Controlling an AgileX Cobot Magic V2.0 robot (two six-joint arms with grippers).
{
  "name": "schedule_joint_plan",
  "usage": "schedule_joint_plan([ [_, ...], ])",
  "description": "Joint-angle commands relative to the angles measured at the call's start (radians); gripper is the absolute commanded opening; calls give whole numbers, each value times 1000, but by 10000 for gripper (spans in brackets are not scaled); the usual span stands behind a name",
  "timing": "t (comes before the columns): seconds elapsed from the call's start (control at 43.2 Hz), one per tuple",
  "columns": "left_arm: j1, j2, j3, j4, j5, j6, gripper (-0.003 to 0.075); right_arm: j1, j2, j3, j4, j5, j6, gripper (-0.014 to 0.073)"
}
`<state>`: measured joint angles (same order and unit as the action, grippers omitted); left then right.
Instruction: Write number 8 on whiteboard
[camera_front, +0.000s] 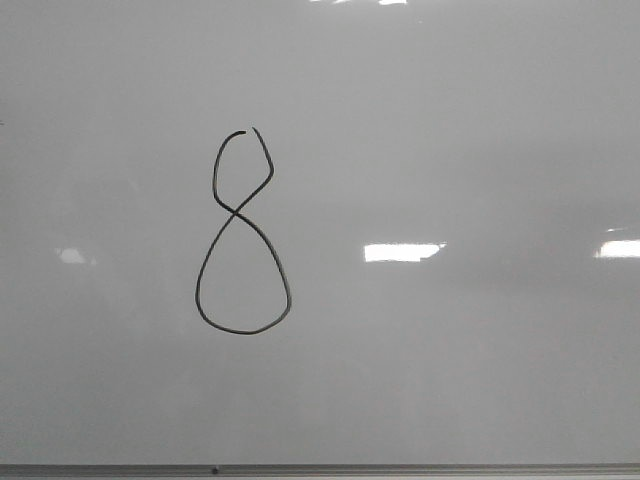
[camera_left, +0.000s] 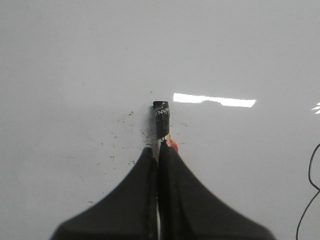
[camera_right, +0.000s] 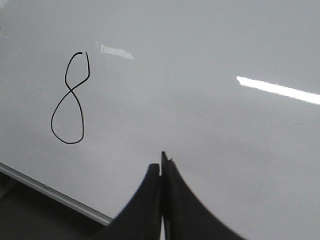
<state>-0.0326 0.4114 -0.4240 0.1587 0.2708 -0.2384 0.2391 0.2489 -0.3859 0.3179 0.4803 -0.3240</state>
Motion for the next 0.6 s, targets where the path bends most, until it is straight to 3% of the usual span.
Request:
schedule_joint_plan([
  [0.0, 3, 4, -27, 0, -70, 1, -19, -6, 7, -25, 11, -81, -1, -68],
  [0.185, 3, -3, -23, 13, -72, 6, -19, -6, 7, -25, 11, -81, -1, -68],
  [0.37, 14, -119, 41, -207, -80, 348, -19, -6, 7, -25, 11, -81, -1, -68],
  [0.579, 78, -337, 187, -214, -80, 374, -19, -6, 7, -25, 11, -81, -1, -68],
])
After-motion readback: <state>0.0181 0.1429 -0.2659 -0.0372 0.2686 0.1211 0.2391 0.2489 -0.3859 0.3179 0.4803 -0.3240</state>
